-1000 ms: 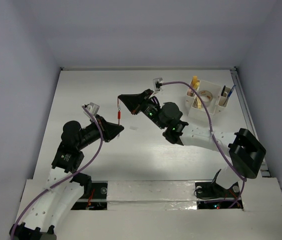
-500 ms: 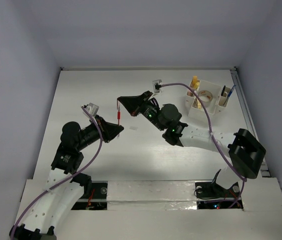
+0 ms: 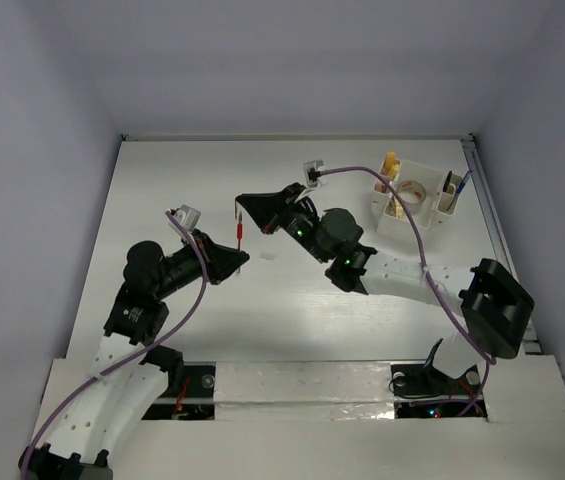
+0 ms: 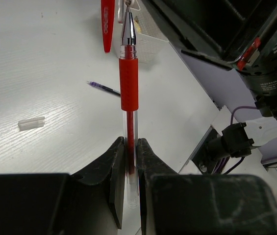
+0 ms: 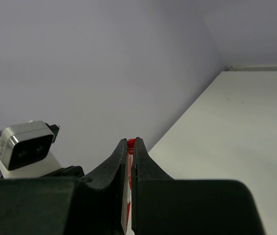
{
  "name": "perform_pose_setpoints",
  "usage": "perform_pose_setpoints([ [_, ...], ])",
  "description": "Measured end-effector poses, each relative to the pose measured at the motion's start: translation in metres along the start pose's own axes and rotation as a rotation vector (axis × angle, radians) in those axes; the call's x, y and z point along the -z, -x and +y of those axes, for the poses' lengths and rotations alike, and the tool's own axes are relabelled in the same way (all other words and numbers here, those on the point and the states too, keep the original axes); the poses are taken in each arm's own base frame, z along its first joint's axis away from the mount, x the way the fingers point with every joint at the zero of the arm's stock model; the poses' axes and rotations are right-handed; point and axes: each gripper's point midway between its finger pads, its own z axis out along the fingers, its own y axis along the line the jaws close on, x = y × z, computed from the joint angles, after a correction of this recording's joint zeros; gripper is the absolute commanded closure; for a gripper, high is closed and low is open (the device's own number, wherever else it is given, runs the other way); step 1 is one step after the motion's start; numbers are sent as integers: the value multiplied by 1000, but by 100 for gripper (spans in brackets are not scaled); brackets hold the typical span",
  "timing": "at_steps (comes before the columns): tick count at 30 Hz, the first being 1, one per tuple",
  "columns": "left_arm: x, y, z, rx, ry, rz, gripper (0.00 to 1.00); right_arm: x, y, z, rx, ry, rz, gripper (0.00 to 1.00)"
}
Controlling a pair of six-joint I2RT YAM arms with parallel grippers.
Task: Sort the stationery into containers
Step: Close the pen cap on the pen.
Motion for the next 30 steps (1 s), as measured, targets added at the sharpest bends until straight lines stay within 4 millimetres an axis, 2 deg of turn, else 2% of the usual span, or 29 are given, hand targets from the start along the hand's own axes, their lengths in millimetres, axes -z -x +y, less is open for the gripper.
perform_pose_setpoints([
  [11,0,-1,0,2,-4,5,100,1,30,18,29,29,-63,100],
  [19,0,-1,-1,1,-5,4,100,1,30,18,26,27,-61,100],
  [30,3,2,-5,-11,-14,-10,100,0,19,11,27,9,-32,100],
])
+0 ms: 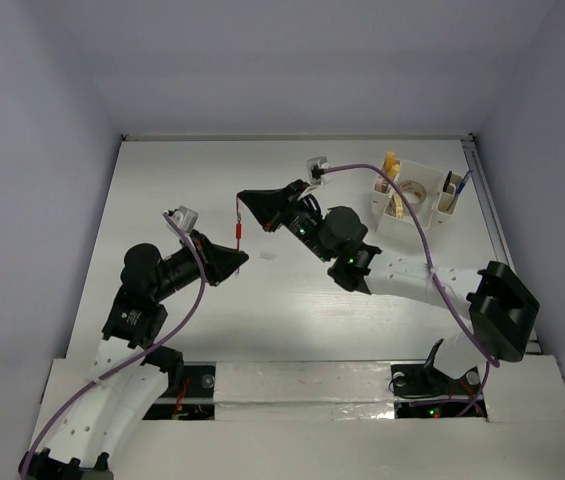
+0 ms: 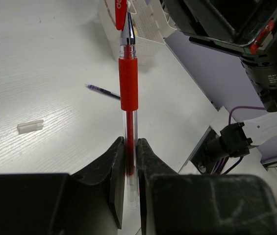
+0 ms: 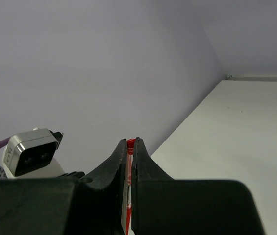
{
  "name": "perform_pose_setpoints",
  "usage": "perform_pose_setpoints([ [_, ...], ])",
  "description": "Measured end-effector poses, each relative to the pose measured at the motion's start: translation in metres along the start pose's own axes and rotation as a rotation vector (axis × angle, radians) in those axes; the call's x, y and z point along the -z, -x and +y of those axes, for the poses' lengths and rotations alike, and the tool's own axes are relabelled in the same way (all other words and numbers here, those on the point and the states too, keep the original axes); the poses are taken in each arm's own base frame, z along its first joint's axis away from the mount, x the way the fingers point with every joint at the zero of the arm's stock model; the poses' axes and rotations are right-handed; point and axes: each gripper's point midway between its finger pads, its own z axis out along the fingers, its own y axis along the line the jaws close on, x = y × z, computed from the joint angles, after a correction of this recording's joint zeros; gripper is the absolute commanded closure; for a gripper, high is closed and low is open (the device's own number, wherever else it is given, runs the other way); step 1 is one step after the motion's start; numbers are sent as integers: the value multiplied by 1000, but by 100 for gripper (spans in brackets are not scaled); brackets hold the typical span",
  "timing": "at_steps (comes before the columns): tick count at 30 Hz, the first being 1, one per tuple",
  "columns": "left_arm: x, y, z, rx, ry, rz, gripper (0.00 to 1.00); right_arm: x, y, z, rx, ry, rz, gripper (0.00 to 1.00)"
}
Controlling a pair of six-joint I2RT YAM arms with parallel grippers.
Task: Sort the stationery into containers
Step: Close the pen cap on the pen.
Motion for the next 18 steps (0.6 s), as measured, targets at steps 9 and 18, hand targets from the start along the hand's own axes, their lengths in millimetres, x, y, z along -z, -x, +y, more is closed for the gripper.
perform_pose_setpoints([
  [9,1,1,-1,-3,-2,-4,100,0,-5,-1,-13,1,12,100],
  [18,1,2,1,-3,8,-10,100,0,-9,1,-28,13,27,100],
])
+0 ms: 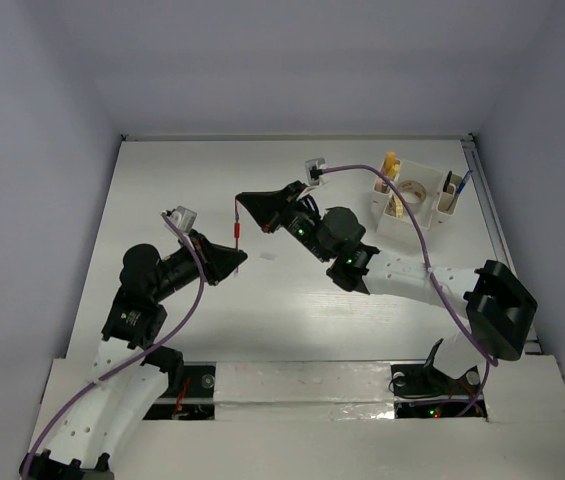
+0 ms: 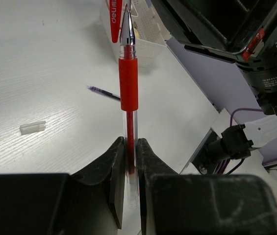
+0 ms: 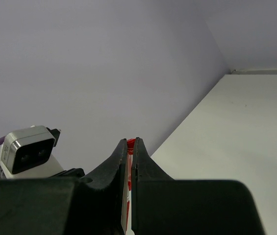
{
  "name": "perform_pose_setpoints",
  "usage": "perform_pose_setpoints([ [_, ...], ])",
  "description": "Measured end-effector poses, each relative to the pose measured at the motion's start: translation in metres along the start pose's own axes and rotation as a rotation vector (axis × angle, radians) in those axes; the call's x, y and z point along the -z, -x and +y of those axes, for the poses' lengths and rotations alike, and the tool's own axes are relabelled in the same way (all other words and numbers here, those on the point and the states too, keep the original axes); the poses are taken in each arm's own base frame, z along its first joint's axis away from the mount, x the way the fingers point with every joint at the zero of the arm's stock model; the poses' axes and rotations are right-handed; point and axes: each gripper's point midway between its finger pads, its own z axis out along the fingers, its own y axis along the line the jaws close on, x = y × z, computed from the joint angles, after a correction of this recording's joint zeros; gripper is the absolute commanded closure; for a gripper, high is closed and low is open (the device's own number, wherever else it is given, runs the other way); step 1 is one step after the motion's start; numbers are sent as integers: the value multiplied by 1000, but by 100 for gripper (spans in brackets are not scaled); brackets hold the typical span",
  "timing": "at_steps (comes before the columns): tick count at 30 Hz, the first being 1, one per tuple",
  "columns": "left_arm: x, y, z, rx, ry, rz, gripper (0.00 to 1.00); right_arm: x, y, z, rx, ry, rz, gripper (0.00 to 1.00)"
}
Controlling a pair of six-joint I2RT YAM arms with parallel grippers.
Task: Sort the stationery into containers
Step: Close the pen cap on the pen.
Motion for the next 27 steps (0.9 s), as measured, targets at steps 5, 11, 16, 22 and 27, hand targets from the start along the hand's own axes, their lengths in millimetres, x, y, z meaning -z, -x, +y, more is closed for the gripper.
perform_pose_setpoints([
  [5,0,1,2,1,8,-5,100,1,-3,0,-3,3,7,100],
  [11,0,1,2,1,11,-7,100,2,-5,0,-4,9,16,100],
  [16,-1,0,2,3,7,0,100,2,-5,0,-2,9,18,100],
  [22,-3,-1,0,10,-10,12,100,-1,-1,-1,25,-7,14,100],
  [27,-4,-2,0,11,-19,18,100,-7,12,8,33,8,-12,100],
])
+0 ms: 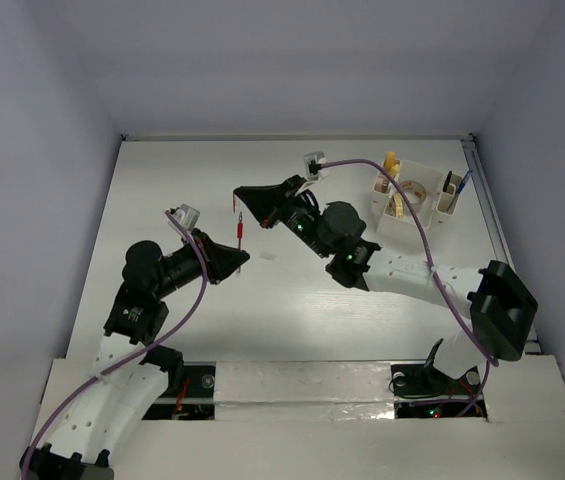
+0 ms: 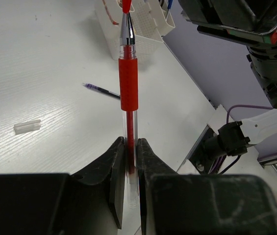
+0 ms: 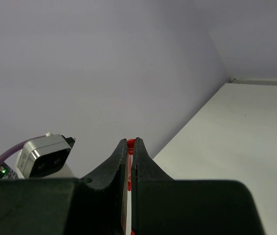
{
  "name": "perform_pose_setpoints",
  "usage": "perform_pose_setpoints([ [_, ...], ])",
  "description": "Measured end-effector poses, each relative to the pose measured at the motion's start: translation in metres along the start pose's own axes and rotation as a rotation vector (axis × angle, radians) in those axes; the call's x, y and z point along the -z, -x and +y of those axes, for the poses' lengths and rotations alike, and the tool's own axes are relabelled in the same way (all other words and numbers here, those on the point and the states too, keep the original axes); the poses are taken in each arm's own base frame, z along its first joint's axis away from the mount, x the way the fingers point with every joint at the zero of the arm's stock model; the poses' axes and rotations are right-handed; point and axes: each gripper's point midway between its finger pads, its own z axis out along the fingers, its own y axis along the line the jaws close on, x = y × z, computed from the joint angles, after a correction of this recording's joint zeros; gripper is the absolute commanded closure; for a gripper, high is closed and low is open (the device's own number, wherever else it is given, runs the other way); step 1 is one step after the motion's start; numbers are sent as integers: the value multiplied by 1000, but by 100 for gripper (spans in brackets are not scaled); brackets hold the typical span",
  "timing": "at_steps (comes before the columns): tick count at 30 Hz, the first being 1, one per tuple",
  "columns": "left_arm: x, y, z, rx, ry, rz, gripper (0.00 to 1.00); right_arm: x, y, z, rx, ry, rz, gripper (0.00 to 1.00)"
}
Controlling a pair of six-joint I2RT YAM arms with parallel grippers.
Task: Sort the stationery into containers
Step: Close the pen cap on the pen.
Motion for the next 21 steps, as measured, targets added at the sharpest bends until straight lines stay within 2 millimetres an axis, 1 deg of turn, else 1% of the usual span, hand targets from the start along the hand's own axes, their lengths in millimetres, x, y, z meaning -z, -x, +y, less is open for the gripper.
perform_pose_setpoints([
  [7,1,1,0,-4,2,-7,100,0,-1,0,-5,-2,3,100],
  [14,3,6,-2,-16,10,-32,100,5,-8,-6,-8,-13,19,100],
  [21,4,3,0,-7,22,-23,100,9,-10,-8,-12,-17,25,100],
])
